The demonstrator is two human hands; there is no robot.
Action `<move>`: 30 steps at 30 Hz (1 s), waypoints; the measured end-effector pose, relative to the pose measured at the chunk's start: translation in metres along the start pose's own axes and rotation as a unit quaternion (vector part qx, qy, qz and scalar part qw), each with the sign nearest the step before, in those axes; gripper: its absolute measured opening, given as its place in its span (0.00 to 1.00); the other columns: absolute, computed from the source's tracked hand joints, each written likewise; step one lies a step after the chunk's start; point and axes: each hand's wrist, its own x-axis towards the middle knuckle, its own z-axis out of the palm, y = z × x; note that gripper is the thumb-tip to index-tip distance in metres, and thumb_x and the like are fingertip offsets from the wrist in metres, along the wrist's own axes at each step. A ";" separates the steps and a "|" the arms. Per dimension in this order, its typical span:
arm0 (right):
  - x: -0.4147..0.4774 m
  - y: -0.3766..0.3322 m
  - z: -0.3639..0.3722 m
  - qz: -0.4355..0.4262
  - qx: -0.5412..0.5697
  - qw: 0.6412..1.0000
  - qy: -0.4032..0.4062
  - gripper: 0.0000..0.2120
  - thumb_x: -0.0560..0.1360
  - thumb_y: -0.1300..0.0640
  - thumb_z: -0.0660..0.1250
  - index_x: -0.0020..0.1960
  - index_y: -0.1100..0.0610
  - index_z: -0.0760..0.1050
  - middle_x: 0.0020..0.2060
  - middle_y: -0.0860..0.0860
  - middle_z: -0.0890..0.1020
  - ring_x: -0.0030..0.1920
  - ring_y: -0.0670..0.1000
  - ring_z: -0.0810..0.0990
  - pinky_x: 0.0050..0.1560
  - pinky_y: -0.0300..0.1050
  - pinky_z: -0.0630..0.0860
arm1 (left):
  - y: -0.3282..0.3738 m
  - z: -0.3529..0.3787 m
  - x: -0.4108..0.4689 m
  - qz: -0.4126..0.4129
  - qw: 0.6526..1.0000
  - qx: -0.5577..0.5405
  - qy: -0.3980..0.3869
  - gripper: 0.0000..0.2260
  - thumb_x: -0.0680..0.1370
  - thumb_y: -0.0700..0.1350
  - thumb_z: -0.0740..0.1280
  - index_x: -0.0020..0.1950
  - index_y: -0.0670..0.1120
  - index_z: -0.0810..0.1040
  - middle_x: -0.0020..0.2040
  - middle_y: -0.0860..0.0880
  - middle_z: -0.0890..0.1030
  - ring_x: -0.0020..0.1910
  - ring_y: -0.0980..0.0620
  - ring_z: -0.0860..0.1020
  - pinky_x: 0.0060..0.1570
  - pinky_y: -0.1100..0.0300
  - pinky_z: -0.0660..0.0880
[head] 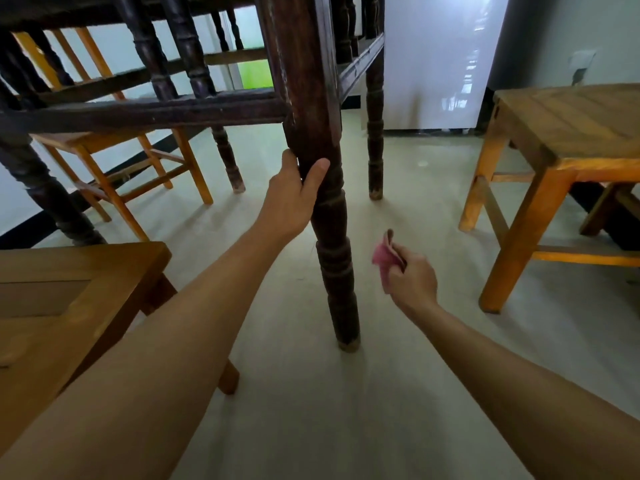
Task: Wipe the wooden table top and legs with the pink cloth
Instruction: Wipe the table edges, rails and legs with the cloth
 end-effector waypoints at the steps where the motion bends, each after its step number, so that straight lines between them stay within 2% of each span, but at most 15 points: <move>1: 0.007 -0.013 0.003 -0.023 0.040 0.999 0.007 0.18 0.79 0.59 0.62 0.68 0.49 0.73 0.52 0.53 0.78 0.47 0.50 0.77 0.53 0.49 0.78 | -0.003 0.003 -0.001 0.005 1.000 0.006 -0.002 0.22 0.82 0.54 0.55 0.72 0.44 0.60 0.69 0.48 0.72 0.67 0.46 0.72 0.58 0.63 0.69; 3: 0.006 -0.037 0.013 -0.079 0.089 0.993 -0.004 0.20 0.80 0.59 0.62 0.70 0.48 0.71 0.51 0.51 0.76 0.49 0.49 0.77 0.54 0.47 0.78 | -0.009 0.010 -0.003 0.010 1.000 0.002 0.001 0.22 0.82 0.53 0.55 0.73 0.44 0.60 0.69 0.48 0.72 0.67 0.47 0.72 0.55 0.66 0.67; 5: -0.016 -0.047 0.029 -0.106 0.081 0.991 -0.003 0.26 0.81 0.61 0.60 0.75 0.46 0.63 0.51 0.50 0.73 0.47 0.48 0.75 0.50 0.41 0.75 | -0.014 0.013 -0.004 0.006 1.000 -0.008 -0.002 0.22 0.82 0.53 0.55 0.73 0.44 0.60 0.69 0.48 0.72 0.67 0.47 0.72 0.55 0.66 0.67; 8: -0.059 -0.013 0.058 -0.108 0.026 0.994 -0.011 0.30 0.81 0.60 0.59 0.79 0.48 0.53 0.52 0.53 0.71 0.43 0.50 0.75 0.46 0.45 0.77 | -0.018 0.014 -0.003 0.012 1.000 -0.013 -0.007 0.22 0.82 0.53 0.55 0.73 0.44 0.60 0.69 0.48 0.72 0.67 0.47 0.72 0.56 0.64 0.67; 10: -0.064 0.020 0.062 -0.081 -0.051 0.991 -0.097 0.27 0.80 0.57 0.61 0.77 0.52 0.58 0.54 0.55 0.75 0.46 0.55 0.78 0.49 0.51 0.78 | -0.020 0.014 -0.003 0.019 1.000 -0.017 -0.008 0.22 0.82 0.54 0.54 0.73 0.45 0.60 0.68 0.48 0.72 0.66 0.48 0.72 0.56 0.64 0.67; 12: -0.047 0.041 0.049 -0.044 -0.104 0.980 -0.162 0.19 0.79 0.54 0.61 0.70 0.49 0.70 0.52 0.54 0.80 0.47 0.55 0.79 0.50 0.53 0.78 | -0.021 0.014 -0.003 0.021 1.000 -0.016 -0.012 0.22 0.82 0.54 0.55 0.73 0.45 0.59 0.68 0.49 0.72 0.66 0.48 0.72 0.57 0.64 0.68; 14: -0.022 0.042 0.030 0.001 -0.064 0.993 -0.097 0.12 0.79 0.53 0.60 0.60 0.46 0.77 0.48 0.54 0.81 0.43 0.53 0.79 0.47 0.52 0.79 | -0.022 0.013 -0.002 0.024 0.999 -0.014 -0.017 0.22 0.82 0.54 0.55 0.73 0.45 0.59 0.68 0.49 0.72 0.65 0.49 0.73 0.57 0.63 0.68; 15: -0.011 0.036 0.024 0.004 -0.043 0.997 -0.057 0.12 0.80 0.54 0.60 0.60 0.46 0.77 0.47 0.53 0.79 0.42 0.52 0.79 0.46 0.50 0.79 | -0.022 0.012 -0.002 0.024 0.999 -0.016 -0.016 0.22 0.82 0.54 0.55 0.73 0.45 0.59 0.68 0.49 0.72 0.65 0.49 0.73 0.58 0.63 0.68; 19: -0.014 -0.014 0.036 -0.090 -0.074 0.993 -0.016 0.19 0.81 0.57 0.58 0.71 0.46 0.68 0.47 0.50 0.72 0.41 0.53 0.77 0.41 0.47 0.75 | -0.021 0.011 -0.002 0.027 0.999 -0.024 -0.017 0.22 0.82 0.53 0.55 0.73 0.45 0.60 0.67 0.48 0.73 0.64 0.49 0.73 0.58 0.62 0.69; 22: -0.072 -0.022 0.063 -0.108 -0.045 0.993 -0.001 0.24 0.80 0.61 0.59 0.76 0.52 0.62 0.57 0.56 0.74 0.43 0.57 0.79 0.44 0.53 0.79 | -0.021 0.008 -0.002 0.023 0.999 -0.019 -0.027 0.22 0.82 0.54 0.56 0.73 0.45 0.60 0.67 0.48 0.73 0.64 0.49 0.73 0.60 0.59 0.70; 23: -0.095 -0.023 0.070 -0.150 -0.057 0.987 -0.023 0.24 0.80 0.60 0.60 0.75 0.52 0.63 0.59 0.56 0.74 0.45 0.55 0.79 0.45 0.51 0.80 | -0.022 0.006 -0.001 0.021 0.999 -0.017 -0.034 0.22 0.82 0.54 0.56 0.73 0.45 0.60 0.67 0.48 0.73 0.64 0.47 0.73 0.62 0.55 0.71; 25: -0.126 -0.030 0.080 -0.273 -0.096 0.954 -0.079 0.22 0.80 0.57 0.62 0.74 0.49 0.66 0.56 0.54 0.76 0.45 0.49 0.77 0.45 0.45 0.81 | -0.023 0.001 0.001 0.018 0.998 0.007 -0.054 0.23 0.81 0.55 0.56 0.73 0.46 0.60 0.68 0.47 0.72 0.64 0.46 0.74 0.63 0.50 0.73; 26: -0.128 -0.034 0.081 -0.314 -0.110 0.938 -0.093 0.22 0.79 0.57 0.64 0.72 0.49 0.68 0.54 0.54 0.77 0.45 0.49 0.77 0.43 0.45 0.81 | -0.023 -0.003 0.002 0.020 0.997 0.024 -0.066 0.24 0.81 0.56 0.57 0.72 0.46 0.60 0.69 0.47 0.72 0.64 0.45 0.74 0.62 0.48 0.73; 28: -0.110 -0.041 0.077 -0.359 -0.163 0.916 -0.070 0.24 0.73 0.59 0.71 0.69 0.51 0.72 0.53 0.57 0.78 0.45 0.54 0.78 0.38 0.49 0.81 | -0.024 -0.011 0.005 0.028 0.995 0.046 -0.082 0.24 0.80 0.57 0.58 0.72 0.46 0.61 0.69 0.46 0.72 0.64 0.44 0.74 0.62 0.46 0.74; 30: -0.083 -0.036 0.061 -0.365 -0.212 0.907 -0.014 0.24 0.70 0.61 0.73 0.65 0.51 0.76 0.51 0.58 0.78 0.44 0.57 0.79 0.34 0.50 0.80 | -0.024 -0.013 0.007 0.030 0.994 0.045 -0.090 0.23 0.80 0.56 0.58 0.71 0.46 0.62 0.69 0.46 0.72 0.64 0.45 0.74 0.62 0.46 0.74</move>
